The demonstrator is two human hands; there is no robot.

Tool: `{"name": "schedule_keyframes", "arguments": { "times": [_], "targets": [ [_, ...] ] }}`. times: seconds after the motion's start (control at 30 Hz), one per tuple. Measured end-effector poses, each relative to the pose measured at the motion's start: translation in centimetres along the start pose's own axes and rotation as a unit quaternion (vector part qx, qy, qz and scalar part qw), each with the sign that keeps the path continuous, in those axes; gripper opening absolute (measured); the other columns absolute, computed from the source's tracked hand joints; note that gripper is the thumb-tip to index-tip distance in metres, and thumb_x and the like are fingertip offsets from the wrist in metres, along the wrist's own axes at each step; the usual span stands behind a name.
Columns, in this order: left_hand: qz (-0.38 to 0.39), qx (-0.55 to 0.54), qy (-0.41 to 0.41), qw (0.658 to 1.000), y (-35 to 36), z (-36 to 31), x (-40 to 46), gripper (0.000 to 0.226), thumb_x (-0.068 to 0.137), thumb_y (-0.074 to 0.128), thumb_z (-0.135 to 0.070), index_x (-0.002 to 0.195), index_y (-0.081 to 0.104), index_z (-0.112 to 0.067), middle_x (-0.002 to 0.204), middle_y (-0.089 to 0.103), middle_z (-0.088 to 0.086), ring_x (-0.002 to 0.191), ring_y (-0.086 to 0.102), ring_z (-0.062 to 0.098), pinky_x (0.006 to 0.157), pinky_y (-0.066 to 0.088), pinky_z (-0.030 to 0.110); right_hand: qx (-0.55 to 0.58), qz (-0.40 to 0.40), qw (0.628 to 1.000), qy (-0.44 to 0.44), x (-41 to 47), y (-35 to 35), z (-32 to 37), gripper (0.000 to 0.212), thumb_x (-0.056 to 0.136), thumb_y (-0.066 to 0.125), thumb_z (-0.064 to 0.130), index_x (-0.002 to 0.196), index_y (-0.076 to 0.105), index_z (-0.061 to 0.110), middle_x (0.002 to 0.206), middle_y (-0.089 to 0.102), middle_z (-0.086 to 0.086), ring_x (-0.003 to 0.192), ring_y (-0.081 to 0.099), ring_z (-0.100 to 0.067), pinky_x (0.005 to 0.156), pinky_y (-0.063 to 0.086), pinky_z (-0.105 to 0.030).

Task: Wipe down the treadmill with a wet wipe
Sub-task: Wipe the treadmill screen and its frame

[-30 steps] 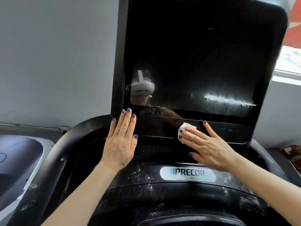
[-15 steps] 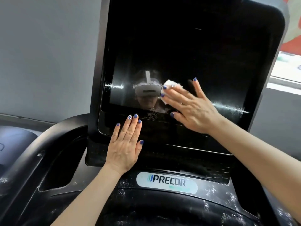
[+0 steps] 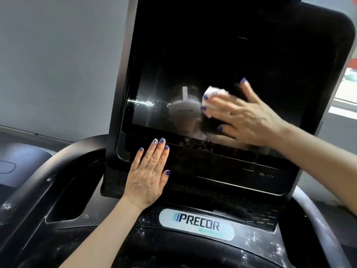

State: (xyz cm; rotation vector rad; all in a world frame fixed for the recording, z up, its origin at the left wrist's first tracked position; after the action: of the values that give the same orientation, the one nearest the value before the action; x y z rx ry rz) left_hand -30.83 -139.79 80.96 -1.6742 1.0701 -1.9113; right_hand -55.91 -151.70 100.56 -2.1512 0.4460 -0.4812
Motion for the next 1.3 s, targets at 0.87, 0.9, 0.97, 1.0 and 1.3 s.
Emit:
{"name": "schedule_keyframes", "arguments": {
  "times": [0.87,0.9,0.97,1.0,1.3],
  "targets": [
    [0.002,0.019,-0.004,1.000,0.3,-4.8,2.5,0.062,0.107,0.025,-0.038,0.160,0.014,-0.008,0.168,0.010,0.009,0.157,0.006,0.021,0.127,0.005,0.046,-0.003,0.057,0.998,-0.027,-12.1,3.0,3.1,0.066,0.096,0.038,0.048,0.158,0.026,0.030,0.168,0.015,0.007,0.155,0.012,-0.013,0.122,0.003,-0.061],
    [0.002,0.021,-0.004,1.000,0.3,-4.8,2.4,0.062,0.107,0.024,-0.038,0.161,0.013,-0.008,0.169,0.009,0.009,0.157,0.005,0.021,0.127,0.004,0.046,-0.006,0.058,0.998,-0.026,-12.7,3.0,2.8,0.066,0.096,0.038,0.048,0.158,0.027,0.029,0.168,0.016,0.007,0.154,0.013,-0.014,0.122,0.004,-0.061],
    [-0.001,0.023,-0.004,1.000,0.5,-4.8,2.4,0.062,0.108,0.020,-0.038,0.161,0.010,-0.009,0.169,0.008,0.008,0.157,0.005,0.021,0.127,0.003,0.046,-0.004,0.056,0.998,-0.025,-12.7,2.9,3.1,0.067,0.096,0.038,0.049,0.158,0.026,0.029,0.168,0.015,0.007,0.154,0.014,-0.014,0.122,0.006,-0.062],
    [-0.003,0.023,-0.004,1.000,0.5,-4.8,2.4,0.061,0.109,0.018,-0.038,0.161,0.009,-0.009,0.169,0.008,0.008,0.157,0.005,0.021,0.127,0.003,0.046,0.000,0.055,0.998,-0.026,-12.0,2.9,3.5,0.067,0.096,0.038,0.049,0.159,0.024,0.030,0.168,0.015,0.007,0.154,0.014,-0.014,0.121,0.007,-0.063],
    [-0.022,0.024,0.001,0.999,0.6,-4.8,2.4,0.064,0.106,0.028,-0.036,0.161,0.011,-0.008,0.168,0.008,0.010,0.157,0.005,0.021,0.127,0.005,0.046,0.006,0.047,0.998,-0.046,-6.9,3.0,5.0,0.065,0.101,0.032,0.050,0.161,0.014,0.032,0.170,0.002,0.008,0.156,-0.001,-0.011,0.123,-0.004,-0.060]
  ]
}}
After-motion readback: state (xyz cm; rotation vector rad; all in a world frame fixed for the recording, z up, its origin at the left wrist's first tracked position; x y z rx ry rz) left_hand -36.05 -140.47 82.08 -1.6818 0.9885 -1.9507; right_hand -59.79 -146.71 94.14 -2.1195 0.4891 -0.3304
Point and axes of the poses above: each hand's wrist, its own x-axis towards the middle knuckle, its own y-axis out of the palm, z = x × y, the point moved 2 cm from there along x, towards the middle knuckle
